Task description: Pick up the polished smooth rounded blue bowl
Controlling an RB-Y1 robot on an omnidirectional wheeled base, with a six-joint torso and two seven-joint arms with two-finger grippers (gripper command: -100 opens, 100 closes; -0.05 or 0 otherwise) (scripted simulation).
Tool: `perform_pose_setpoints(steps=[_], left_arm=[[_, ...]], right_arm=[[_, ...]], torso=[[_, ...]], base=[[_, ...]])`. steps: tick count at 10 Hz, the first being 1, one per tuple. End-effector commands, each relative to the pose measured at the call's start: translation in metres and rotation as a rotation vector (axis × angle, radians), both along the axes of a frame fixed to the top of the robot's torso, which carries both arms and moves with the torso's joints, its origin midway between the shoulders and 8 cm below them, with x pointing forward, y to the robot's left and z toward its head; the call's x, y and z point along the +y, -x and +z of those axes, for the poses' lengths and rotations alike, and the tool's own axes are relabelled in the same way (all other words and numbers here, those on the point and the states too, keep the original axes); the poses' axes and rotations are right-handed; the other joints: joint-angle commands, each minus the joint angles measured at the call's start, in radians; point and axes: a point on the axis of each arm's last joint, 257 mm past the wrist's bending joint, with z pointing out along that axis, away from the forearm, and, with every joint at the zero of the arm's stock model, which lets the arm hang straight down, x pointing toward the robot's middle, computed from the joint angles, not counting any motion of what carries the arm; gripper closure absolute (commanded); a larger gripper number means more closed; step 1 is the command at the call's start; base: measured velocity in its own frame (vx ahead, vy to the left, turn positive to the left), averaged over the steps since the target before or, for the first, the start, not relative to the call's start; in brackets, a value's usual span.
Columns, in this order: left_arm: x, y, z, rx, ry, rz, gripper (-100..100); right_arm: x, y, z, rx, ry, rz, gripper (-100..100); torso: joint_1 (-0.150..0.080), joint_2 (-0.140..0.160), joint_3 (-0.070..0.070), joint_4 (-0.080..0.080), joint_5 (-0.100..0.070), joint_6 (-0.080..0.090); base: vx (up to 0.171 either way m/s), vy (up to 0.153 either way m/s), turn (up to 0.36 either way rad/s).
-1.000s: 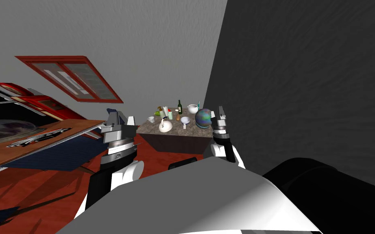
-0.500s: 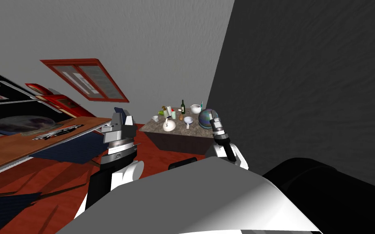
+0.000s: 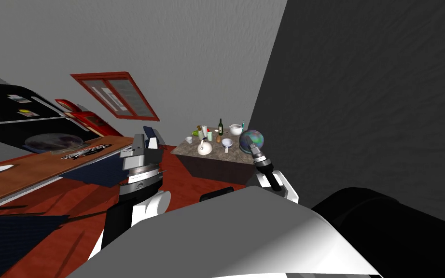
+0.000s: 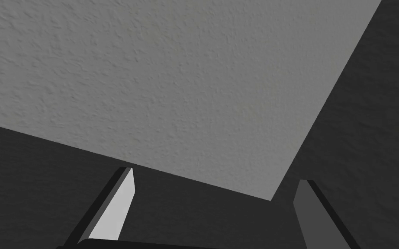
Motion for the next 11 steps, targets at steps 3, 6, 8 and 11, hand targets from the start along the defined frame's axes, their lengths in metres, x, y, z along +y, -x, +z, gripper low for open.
perform_pose_setpoints(steps=[3,6,8,11], left_arm=[[0.000,0.000,0.000,0.000,0.000,0.000,0],[0.000,0.000,0.000,0.000,0.000,0.000,0],[0.000,0.000,0.000,0.000,0.000,0.000,0],[0.000,0.000,0.000,0.000,0.000,0.000,0]], right_arm=[[-0.007,-0.006,-0.030,0.070,0.180,-0.029,-100],[-0.011,-0.009,-0.047,0.104,0.281,-0.042,-100],[-0.017,-0.011,-0.064,0.138,0.375,-0.053,-100],[-0.035,-0.012,-0.095,0.203,0.548,-0.067,-100]], torso=[[0.000,0.000,0.000,0.000,0.000,0.000],[0.000,0.001,0.000,0.000,0.000,0.000],[0.001,0.000,0.000,0.000,0.000,0.000],[0.000,0.000,0.000,0.000,0.000,0.000]], base=[[0.004,0.044,0.087],[0.001,0.042,0.083],[0.007,0.049,0.093],[0.007,0.050,0.109]])
